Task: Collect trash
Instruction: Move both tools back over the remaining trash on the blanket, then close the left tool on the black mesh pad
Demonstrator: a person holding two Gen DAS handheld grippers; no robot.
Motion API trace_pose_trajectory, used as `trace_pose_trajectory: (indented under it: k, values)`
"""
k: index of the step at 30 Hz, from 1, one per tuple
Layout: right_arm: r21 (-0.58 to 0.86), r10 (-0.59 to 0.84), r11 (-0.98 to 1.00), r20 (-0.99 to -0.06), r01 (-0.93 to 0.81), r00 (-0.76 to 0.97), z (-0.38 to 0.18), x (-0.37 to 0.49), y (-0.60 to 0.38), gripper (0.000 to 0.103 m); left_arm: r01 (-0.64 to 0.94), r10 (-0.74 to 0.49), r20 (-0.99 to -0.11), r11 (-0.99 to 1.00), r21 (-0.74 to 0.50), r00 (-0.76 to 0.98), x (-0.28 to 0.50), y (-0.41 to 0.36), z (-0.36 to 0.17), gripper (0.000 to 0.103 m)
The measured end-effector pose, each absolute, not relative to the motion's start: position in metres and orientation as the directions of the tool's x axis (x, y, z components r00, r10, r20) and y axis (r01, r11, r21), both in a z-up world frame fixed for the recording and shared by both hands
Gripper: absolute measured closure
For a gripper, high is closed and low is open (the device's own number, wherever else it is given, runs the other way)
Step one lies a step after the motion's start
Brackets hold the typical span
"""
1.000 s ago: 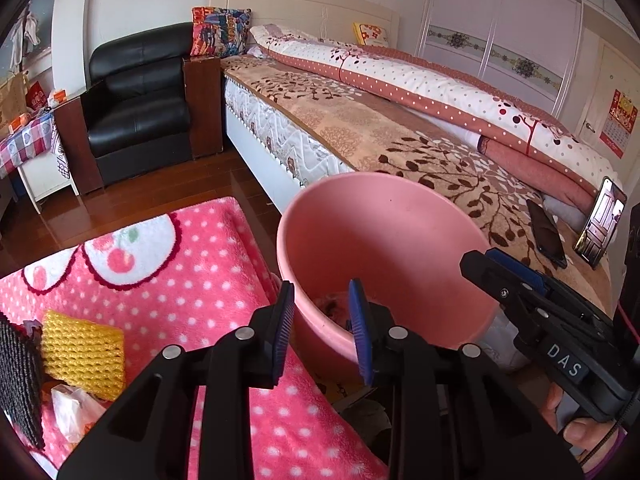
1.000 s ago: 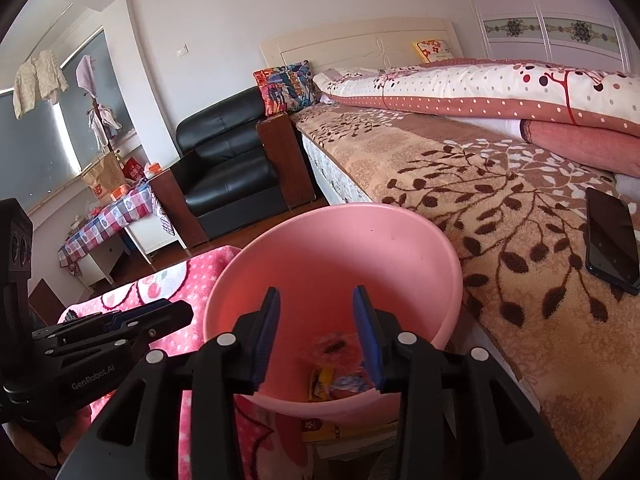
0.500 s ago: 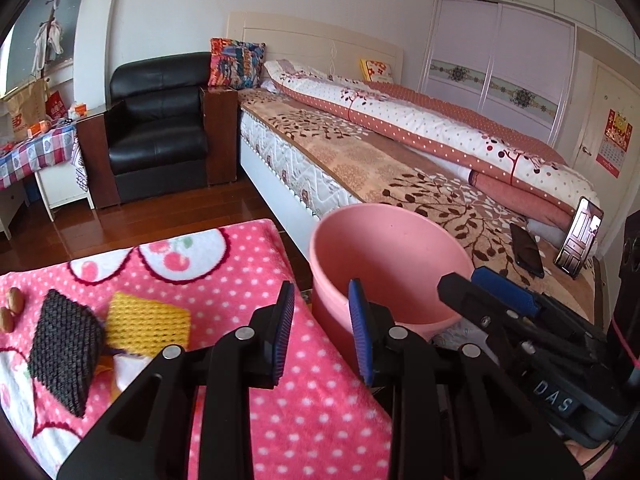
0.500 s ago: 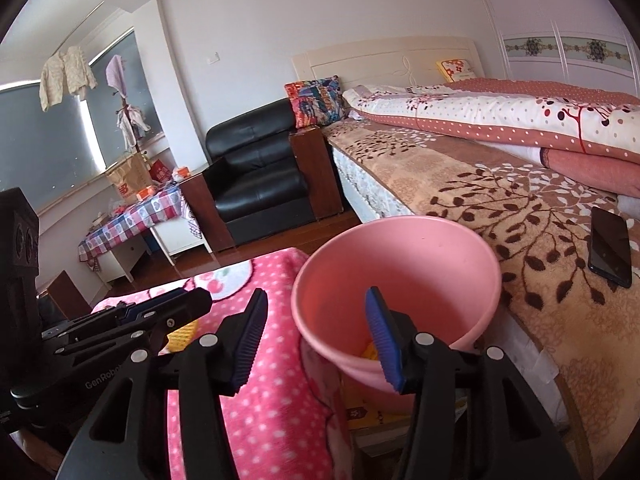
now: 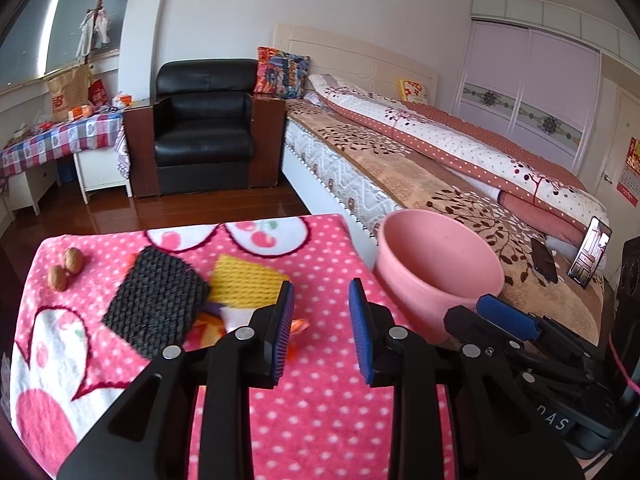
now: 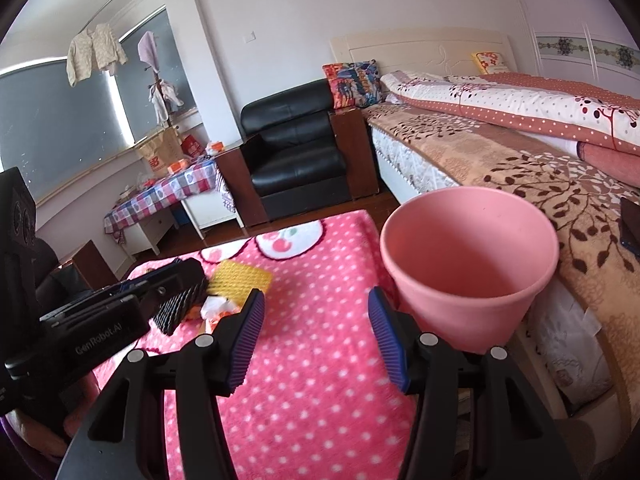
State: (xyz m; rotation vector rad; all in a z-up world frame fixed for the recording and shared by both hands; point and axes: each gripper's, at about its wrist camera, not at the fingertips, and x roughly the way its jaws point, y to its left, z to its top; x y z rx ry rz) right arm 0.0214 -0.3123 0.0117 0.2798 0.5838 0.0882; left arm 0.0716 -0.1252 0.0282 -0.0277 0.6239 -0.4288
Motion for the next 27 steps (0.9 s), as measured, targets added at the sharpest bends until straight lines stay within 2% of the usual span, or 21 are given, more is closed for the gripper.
trace_pose_trajectory:
  k: [19,27]
  values:
    - [0.261,0.23,0.961,-0.596,-0.086,0.769,-0.009,0.04,-0.268,0.045,0.153,-0.263,-0.611,0.962,-0.227,0.747,0.086,-0.002,0.0,0.075]
    - [0.265,0.258,0.958,-0.614,-0.113,0.746,-0.02,0.055,-0.256,0.045,0.071,-0.209,-0.636,0.969,-0.235,0.743,0.114,0.021,-0.007,0.075]
